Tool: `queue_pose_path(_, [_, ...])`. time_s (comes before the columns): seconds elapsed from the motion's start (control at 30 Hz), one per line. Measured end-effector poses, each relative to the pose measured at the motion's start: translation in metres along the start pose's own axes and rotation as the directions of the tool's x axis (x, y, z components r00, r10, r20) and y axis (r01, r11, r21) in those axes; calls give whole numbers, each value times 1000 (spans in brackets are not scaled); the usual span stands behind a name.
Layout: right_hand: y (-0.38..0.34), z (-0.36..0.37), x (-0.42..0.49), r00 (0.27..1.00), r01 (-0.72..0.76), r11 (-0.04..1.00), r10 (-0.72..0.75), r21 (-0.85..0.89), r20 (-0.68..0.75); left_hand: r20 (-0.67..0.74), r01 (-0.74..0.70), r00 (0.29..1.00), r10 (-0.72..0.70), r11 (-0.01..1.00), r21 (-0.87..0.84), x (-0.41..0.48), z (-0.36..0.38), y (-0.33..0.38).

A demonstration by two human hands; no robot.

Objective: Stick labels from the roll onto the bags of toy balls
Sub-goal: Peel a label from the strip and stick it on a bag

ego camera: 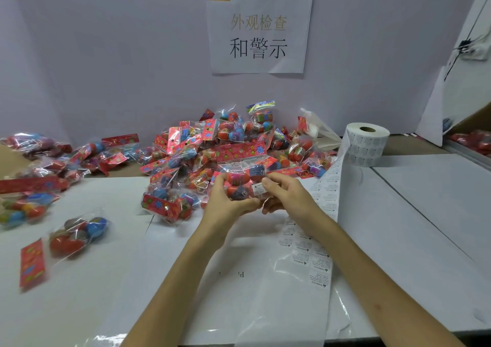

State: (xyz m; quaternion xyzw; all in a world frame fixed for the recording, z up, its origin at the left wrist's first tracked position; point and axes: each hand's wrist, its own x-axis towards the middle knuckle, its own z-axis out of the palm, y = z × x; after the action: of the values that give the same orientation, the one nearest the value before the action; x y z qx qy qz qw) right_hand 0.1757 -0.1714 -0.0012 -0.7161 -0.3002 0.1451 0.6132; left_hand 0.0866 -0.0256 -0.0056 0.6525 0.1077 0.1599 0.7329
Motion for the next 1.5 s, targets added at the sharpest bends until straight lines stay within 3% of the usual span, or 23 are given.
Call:
queue_pose_path(0.2, [2, 1, -2, 999, 43, 991, -46, -130, -16, 29, -47, 999, 46, 998, 39, -2, 0, -1])
queue_pose_path(0.4, [2, 1, -1, 999, 9, 999, -10, -30, -38, 37, -70, 997, 67, 993, 92, -3, 3, 0])
queue_pose_path(0.83, [6, 3, 0, 998, -12, 992, 5, -123, -57, 90, -140, 988, 123, 967, 213, -5, 4, -2])
queue_pose_path(1.03, [3, 1, -2, 998, 18, 997, -23, -76, -56, 56, -96, 995, 88, 982, 161, -6, 8, -1])
queue_pose_path(1.2, [2, 2, -1, 1000, 7, 1000, -7, -17, -27, 4, -23, 1000, 23, 1000, -1, -5, 5, 4])
queue_pose_path(1.5, [1, 6, -4, 991, 31, 997, -40, 76, 124, -72, -9, 997, -1, 990, -139, -7, 1, 8])
